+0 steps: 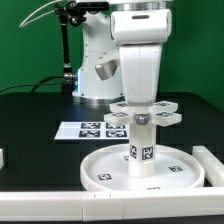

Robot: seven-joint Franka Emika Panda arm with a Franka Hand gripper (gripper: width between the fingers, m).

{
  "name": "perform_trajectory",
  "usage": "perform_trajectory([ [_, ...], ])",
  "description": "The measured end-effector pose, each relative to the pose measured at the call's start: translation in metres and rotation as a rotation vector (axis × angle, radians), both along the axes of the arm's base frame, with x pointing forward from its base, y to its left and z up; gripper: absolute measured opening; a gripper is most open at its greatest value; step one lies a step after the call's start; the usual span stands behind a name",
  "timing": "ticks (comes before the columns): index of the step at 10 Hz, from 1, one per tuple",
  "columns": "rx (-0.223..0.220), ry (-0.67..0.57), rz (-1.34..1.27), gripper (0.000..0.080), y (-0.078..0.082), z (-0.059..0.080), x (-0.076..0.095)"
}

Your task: Assemble round table

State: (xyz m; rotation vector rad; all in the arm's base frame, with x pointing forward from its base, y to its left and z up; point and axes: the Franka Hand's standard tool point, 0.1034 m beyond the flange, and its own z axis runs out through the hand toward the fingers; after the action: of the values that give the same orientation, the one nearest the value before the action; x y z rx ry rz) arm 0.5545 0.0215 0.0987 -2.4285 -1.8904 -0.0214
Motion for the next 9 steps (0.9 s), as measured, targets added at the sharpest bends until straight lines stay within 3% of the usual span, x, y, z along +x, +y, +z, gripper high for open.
perform_trajectory([
  [5, 0.019, 0.028, -0.493, 0.0449, -0.0033, -0.0008, -0.0012],
  [9, 0.017, 0.049, -0.741, 0.0449, -0.0026, -0.001, -0.0012],
])
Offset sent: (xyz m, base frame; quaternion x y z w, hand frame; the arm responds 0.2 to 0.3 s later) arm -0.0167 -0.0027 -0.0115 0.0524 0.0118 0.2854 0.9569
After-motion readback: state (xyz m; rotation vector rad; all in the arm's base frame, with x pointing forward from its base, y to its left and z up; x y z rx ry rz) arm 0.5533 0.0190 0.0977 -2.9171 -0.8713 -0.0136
